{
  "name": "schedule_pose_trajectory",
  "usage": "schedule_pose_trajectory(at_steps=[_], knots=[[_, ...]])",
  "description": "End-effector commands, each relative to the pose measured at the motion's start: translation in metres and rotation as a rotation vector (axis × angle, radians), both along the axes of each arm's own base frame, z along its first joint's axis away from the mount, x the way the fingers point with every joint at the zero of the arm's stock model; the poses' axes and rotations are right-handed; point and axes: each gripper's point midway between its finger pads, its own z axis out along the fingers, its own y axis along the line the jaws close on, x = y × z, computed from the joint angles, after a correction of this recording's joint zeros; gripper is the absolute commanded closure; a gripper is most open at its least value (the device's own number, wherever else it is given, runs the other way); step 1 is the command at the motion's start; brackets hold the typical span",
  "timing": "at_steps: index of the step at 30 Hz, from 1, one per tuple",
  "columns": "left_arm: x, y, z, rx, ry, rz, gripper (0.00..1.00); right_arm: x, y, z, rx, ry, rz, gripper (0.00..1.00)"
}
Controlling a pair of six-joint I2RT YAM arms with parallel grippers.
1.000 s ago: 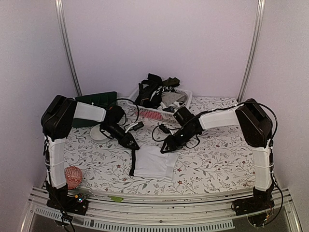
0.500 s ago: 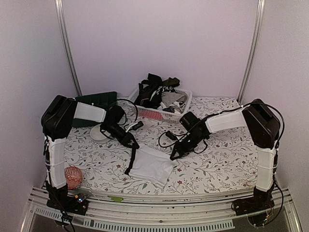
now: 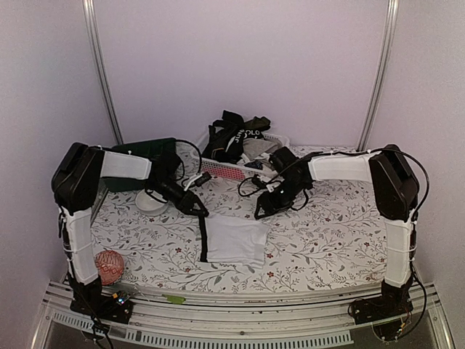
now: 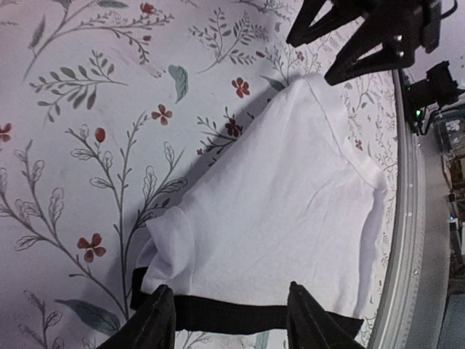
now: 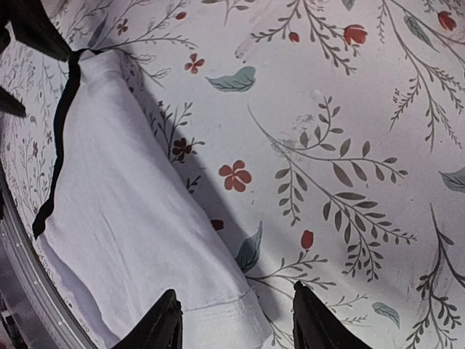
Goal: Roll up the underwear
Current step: Adjust the underwear at the center of the board.
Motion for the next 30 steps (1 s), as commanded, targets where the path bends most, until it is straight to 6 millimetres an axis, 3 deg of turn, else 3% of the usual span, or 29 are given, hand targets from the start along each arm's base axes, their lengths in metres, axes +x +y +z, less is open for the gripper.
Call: schedule_pose_trajectory(at_steps=[1, 4, 8, 13, 18, 20, 23, 27, 30], knots=[[0.012, 0.011, 0.065, -0.071, -0.221, -0.021, 0.45, -0.012, -0.004, 0.051, 0.073, -0.024, -0.024, 0.46], [-0.008, 0.015, 0.074, -0.078, -0.31, -0.087, 0.43, -0.02, 0.003, 0.07, 0.174, -0.006, -0.05, 0.41], [-0.033, 0.01, 0.058, -0.07, -0.298, -0.184, 0.46, -0.039, 0.026, 0.071, 0.294, 0.105, -0.071, 0.45], [-0.05, -0.007, 0.027, -0.007, -0.262, -0.26, 0.51, -0.061, 0.044, 0.036, 0.292, 0.229, -0.094, 0.52], [-0.059, -0.01, -0.011, 0.094, -0.232, -0.278, 0.57, -0.06, 0.028, -0.012, 0.209, 0.29, -0.163, 0.57], [-0.064, -0.004, -0.033, 0.146, -0.193, -0.274, 0.6, -0.057, 0.022, -0.024, 0.183, 0.296, -0.166, 0.58], [-0.071, 0.003, -0.047, 0.19, -0.162, -0.284, 0.67, -0.054, 0.018, -0.037, 0.151, 0.287, -0.145, 0.58], [-0.088, 0.013, -0.046, 0.202, -0.153, -0.32, 0.71, -0.056, 0.02, -0.039, 0.122, 0.276, -0.072, 0.58], [-0.092, 0.016, -0.016, 0.149, -0.259, -0.336, 0.6, -0.065, 0.028, -0.019, 0.158, 0.243, 0.01, 0.57]])
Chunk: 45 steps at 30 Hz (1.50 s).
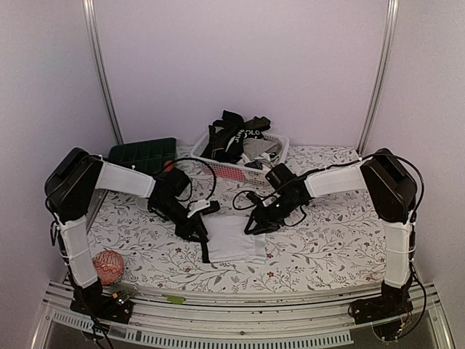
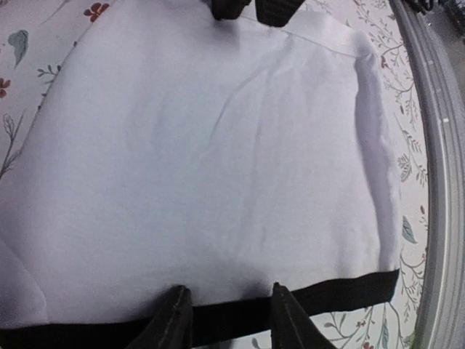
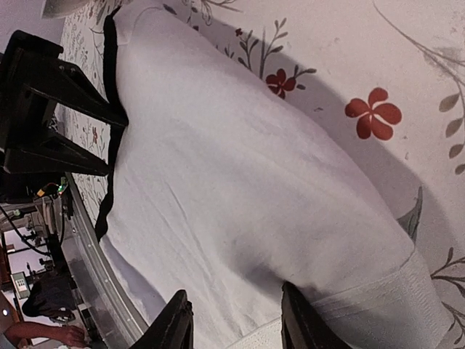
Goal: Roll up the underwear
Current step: Adjust the underwear at the center of the board, then pick up the underwear from the center of the board.
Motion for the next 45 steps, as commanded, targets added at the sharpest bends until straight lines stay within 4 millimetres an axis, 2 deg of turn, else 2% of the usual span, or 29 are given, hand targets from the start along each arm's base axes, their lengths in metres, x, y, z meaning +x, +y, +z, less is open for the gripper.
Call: schedule_pose_trajectory(at_steps=[1, 4, 6, 10, 14, 19, 24, 28, 30, 35, 40, 44, 45], knots=[[-0.02, 0.022, 0.024, 0.008, -0.092, -0.032, 0.54, -0.015, 0.001, 0.005, -0.008, -0.042, 0.107, 0.56], [-0.012, 0.022, 0.061, -0.092, -0.25, -0.006, 0.43, -0.024, 0.011, 0.039, 0.081, -0.076, 0.135, 0.53], [-0.016, 0.022, 0.079, -0.149, -0.369, -0.037, 0.4, -0.027, 0.014, 0.061, 0.14, -0.092, 0.12, 0.51], [-0.043, 0.02, 0.089, -0.197, -0.559, -0.162, 0.39, -0.032, 0.021, 0.076, 0.189, -0.078, 0.084, 0.52], [-0.071, 0.006, 0.09, -0.234, -0.678, -0.289, 0.45, -0.043, 0.042, 0.079, 0.235, -0.04, 0.103, 0.59], [-0.094, -0.009, 0.063, -0.17, -0.702, -0.42, 0.56, -0.057, 0.067, 0.068, 0.255, 0.017, 0.136, 0.64], [-0.1, -0.02, 0.04, -0.118, -0.733, -0.461, 0.63, -0.061, 0.073, 0.05, 0.246, 0.059, 0.133, 0.73], [-0.1, -0.025, 0.021, -0.059, -0.757, -0.484, 0.65, -0.063, 0.072, 0.027, 0.226, 0.093, 0.129, 0.8], [-0.092, -0.03, 0.017, -0.038, -0.792, -0.467, 0.65, -0.065, 0.07, 0.018, 0.214, 0.106, 0.121, 0.85], [-0.073, -0.024, -0.007, 0.092, -0.824, -0.43, 0.69, -0.071, 0.061, -0.005, 0.169, 0.131, 0.111, 0.88], [-0.074, -0.011, -0.02, 0.14, -0.837, -0.457, 0.8, -0.075, 0.053, -0.017, 0.14, 0.132, 0.108, 0.9], [-0.076, -0.007, -0.023, 0.164, -0.814, -0.47, 1.0, -0.081, 0.046, -0.026, 0.119, 0.148, 0.108, 0.9], [-0.079, -0.007, -0.02, 0.152, -0.797, -0.475, 1.0, -0.081, 0.046, -0.024, 0.122, 0.145, 0.109, 0.9]])
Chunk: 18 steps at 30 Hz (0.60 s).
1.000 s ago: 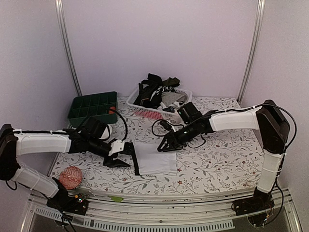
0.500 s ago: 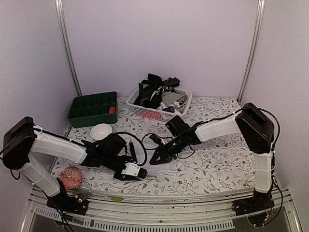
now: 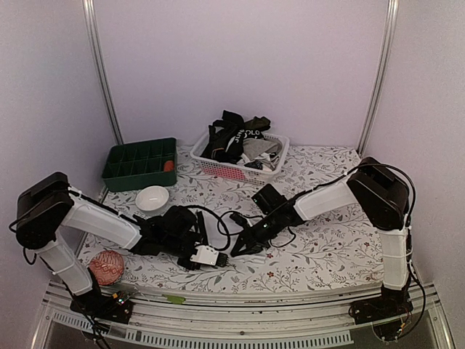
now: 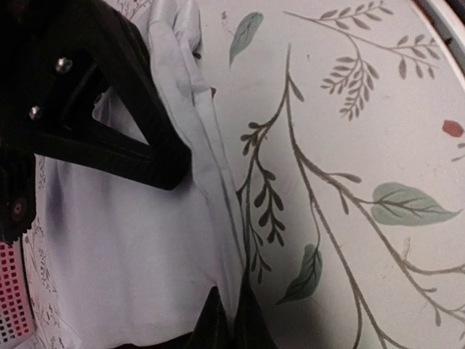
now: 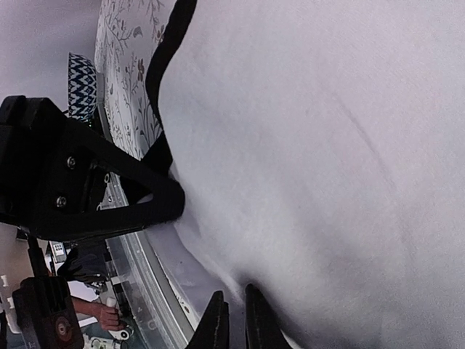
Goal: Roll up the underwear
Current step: Pick up the underwear from the center of the board.
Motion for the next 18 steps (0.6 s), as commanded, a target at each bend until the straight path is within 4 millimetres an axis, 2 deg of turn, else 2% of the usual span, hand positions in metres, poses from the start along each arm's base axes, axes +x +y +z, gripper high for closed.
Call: schedule_pose_trajectory(at_steps=[1, 9, 10, 15, 18], knots=[[-0.015, 0.016, -0.015, 0.089, 0.072, -0.018, 1.0, -0.003, -0.006, -0.011, -0.023, -0.002, 0.003, 0.9], [-0.069, 0.02, 0.013, 0.082, 0.368, -0.158, 1.0, -0.009, -0.014, 0.04, 0.038, -0.066, 0.019, 0.82], [-0.072, 0.02, 0.015, 0.081, 0.403, -0.158, 1.0, -0.01, -0.016, 0.044, 0.043, -0.079, 0.02, 0.77], [-0.071, 0.021, 0.025, 0.071, 0.523, -0.134, 1.0, -0.016, -0.026, 0.043, 0.018, -0.104, 0.034, 0.69], [-0.068, 0.023, 0.031, 0.062, 0.607, -0.133, 1.0, -0.008, -0.033, 0.065, 0.059, -0.26, 0.006, 0.51]])
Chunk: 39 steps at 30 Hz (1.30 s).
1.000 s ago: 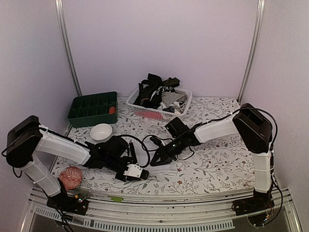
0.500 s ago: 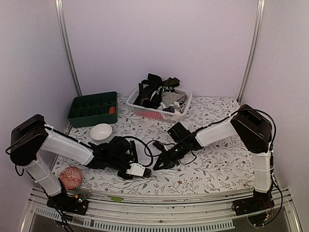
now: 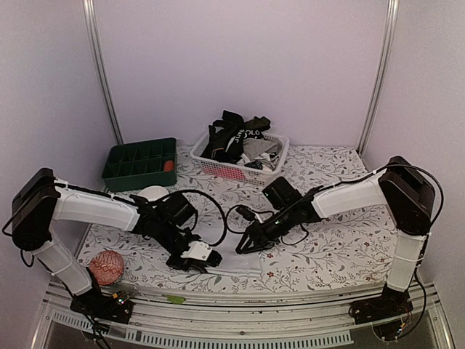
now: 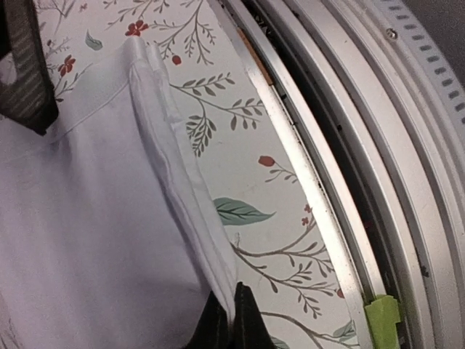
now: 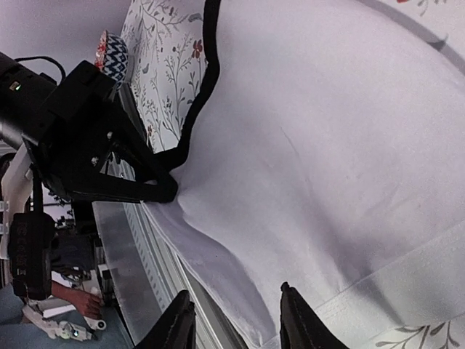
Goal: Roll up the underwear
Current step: Pick up the underwear from the center of the board.
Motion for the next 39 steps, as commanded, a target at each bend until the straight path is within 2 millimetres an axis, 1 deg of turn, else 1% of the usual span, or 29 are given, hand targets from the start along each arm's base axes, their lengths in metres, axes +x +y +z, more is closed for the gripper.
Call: schedule_pose_trajectory(at_steps=[1, 3, 4, 5, 7, 9, 11, 14, 16, 19, 23, 28, 30, 37, 38, 39], knots=[[-0.009, 0.009, 0.008, 0.016, 0.206, 0.002, 1.0, 0.007, -0.016, 0.026, 0.027, -0.21, -0.033, 0.44], [-0.004, 0.011, 0.008, 0.014, 0.241, 0.012, 1.0, 0.006, -0.024, 0.032, 0.022, -0.365, -0.03, 0.39], [-0.002, 0.011, 0.007, 0.017, 0.257, 0.013, 1.0, 0.0, -0.029, 0.033, 0.019, -0.451, -0.007, 0.37], [-0.001, 0.012, 0.006, 0.018, 0.265, 0.013, 1.0, -0.001, -0.031, 0.033, 0.009, -0.557, 0.022, 0.37], [0.0, 0.014, 0.004, 0.024, 0.268, 0.008, 1.0, -0.011, -0.03, 0.034, 0.011, -0.684, 0.085, 0.37], [0.001, 0.016, 0.003, 0.027, 0.261, 0.001, 1.0, -0.022, -0.024, 0.033, 0.008, -0.8, 0.157, 0.41], [-0.001, 0.018, 0.001, 0.03, 0.258, -0.006, 1.0, -0.031, -0.02, 0.027, -0.023, -0.901, 0.215, 0.45], [-0.002, 0.02, -0.002, 0.039, 0.259, -0.009, 1.0, -0.046, -0.017, 0.01, -0.063, -1.013, 0.305, 0.46], [-0.002, 0.021, -0.003, 0.04, 0.255, -0.009, 1.0, -0.051, -0.014, 0.002, -0.082, -1.057, 0.346, 0.46], [-0.002, 0.022, -0.004, 0.042, 0.252, -0.009, 1.0, -0.055, -0.008, -0.003, -0.092, -1.109, 0.381, 0.47], [-0.002, 0.023, -0.005, 0.045, 0.254, -0.007, 1.0, -0.057, -0.008, -0.014, -0.117, -1.119, 0.415, 0.5], [-0.002, 0.025, -0.007, 0.046, 0.254, -0.007, 1.0, -0.066, -0.013, -0.033, -0.149, -1.09, 0.455, 0.56], [-0.001, 0.025, -0.007, 0.046, 0.254, -0.007, 1.0, -0.07, -0.015, -0.041, -0.17, -1.074, 0.47, 0.56], [-0.001, 0.027, -0.008, 0.051, 0.258, -0.004, 1.0, -0.082, -0.022, -0.059, -0.204, -1.031, 0.486, 0.57], [-0.001, 0.027, -0.008, 0.052, 0.256, -0.004, 1.0, -0.083, -0.023, -0.062, -0.212, -1.025, 0.487, 0.58], [-0.001, 0.027, -0.009, 0.054, 0.258, -0.003, 1.0, -0.084, -0.025, -0.065, -0.219, -1.021, 0.486, 0.61]])
